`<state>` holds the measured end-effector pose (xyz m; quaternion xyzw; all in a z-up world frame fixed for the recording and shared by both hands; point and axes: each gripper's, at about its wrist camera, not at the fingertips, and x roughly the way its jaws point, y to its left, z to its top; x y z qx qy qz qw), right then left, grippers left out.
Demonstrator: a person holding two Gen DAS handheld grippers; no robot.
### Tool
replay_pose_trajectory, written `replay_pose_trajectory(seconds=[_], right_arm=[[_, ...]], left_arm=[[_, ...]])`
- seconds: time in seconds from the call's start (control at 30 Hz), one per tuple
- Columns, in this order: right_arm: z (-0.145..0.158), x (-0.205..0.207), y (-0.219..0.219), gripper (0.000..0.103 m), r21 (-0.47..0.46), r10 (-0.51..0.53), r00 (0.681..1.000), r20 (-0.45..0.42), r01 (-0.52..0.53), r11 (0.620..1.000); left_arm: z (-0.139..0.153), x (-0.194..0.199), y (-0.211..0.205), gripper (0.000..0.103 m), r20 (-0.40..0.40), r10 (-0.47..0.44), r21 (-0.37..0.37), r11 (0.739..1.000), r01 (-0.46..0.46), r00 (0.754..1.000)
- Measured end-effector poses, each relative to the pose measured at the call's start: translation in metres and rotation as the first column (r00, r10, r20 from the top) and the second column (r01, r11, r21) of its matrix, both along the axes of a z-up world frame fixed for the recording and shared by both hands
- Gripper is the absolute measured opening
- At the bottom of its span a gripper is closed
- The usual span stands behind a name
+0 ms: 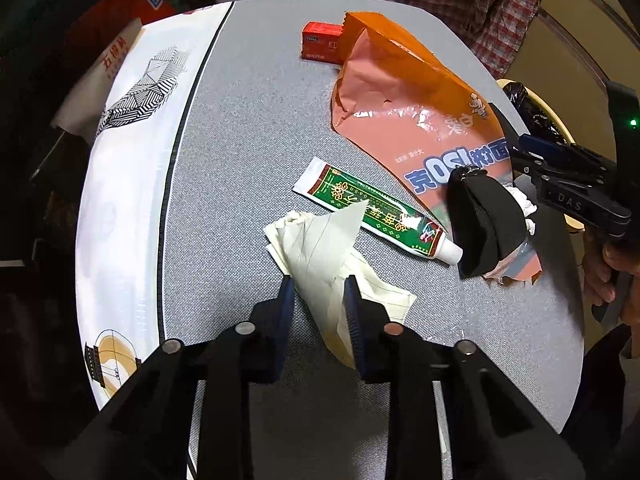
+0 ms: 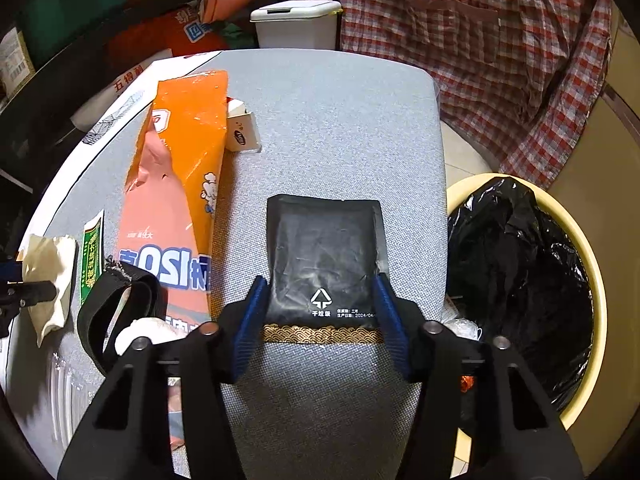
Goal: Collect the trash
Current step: 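Grasp the black sachet with the right gripper while the left grasps the tissue, then carry sachet and tissue over the bin and open both grippers to drop them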
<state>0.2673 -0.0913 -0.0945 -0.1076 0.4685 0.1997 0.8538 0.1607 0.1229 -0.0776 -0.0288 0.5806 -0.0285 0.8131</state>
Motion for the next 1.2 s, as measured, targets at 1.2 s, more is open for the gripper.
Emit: replay_pose_trajectory(seconds=[1.2], right_arm=[[0.098, -0.050, -0.052, 0.002, 0.191, -0.060, 0.960, 0.273, 0.007, 0.982]], left_arm=[[0.084, -0.005, -0.007, 0.006, 0.369, 0.052, 0.029, 0.997, -0.067, 0.928]])
